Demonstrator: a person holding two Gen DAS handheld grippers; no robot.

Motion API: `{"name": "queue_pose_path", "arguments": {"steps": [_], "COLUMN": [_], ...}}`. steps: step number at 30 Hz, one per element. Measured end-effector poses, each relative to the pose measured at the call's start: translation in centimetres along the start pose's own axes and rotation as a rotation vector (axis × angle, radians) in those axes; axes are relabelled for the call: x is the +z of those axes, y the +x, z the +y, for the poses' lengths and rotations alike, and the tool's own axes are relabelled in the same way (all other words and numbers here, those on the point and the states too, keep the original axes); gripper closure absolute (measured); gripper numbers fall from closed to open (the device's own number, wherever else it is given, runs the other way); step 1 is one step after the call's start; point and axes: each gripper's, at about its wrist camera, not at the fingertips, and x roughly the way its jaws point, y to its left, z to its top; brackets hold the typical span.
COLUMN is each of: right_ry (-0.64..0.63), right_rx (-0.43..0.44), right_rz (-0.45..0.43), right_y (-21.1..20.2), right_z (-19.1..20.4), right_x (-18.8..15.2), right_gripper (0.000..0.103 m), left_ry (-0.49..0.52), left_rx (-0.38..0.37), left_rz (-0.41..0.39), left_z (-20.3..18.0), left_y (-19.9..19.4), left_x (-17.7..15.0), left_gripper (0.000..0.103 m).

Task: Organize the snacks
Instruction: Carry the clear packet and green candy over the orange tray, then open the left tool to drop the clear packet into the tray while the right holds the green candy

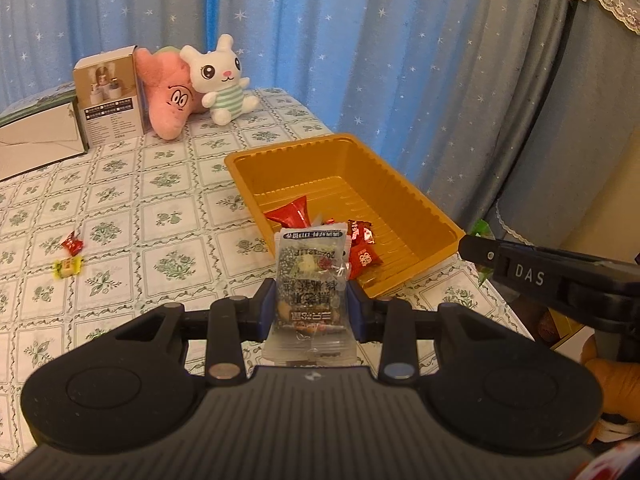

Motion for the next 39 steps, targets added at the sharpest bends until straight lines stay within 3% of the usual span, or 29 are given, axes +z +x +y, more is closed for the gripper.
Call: {"name": "queue_pose_path", "arguments": {"steps": [18,39], "right_ry": [0.006,-0.038], "right_rx": [-0.011,0.023], "right_rz": [0.017,0.051], "right_y": [2.6,8.0], "right_z": [-1.4,-2.8], "right_x": [1.0,4.5], "right_gripper": [0.088,0.088], "left_ry": [0.012,0.008], "left_rx": [-0.040,-0.085], "left_rz": [0.026,0.024], "left_z": [-0.6,-0.8], "left_y": [3.3,9.2], "left_x": [1.4,5.6], "left_gripper": [0.070,0.070]}}
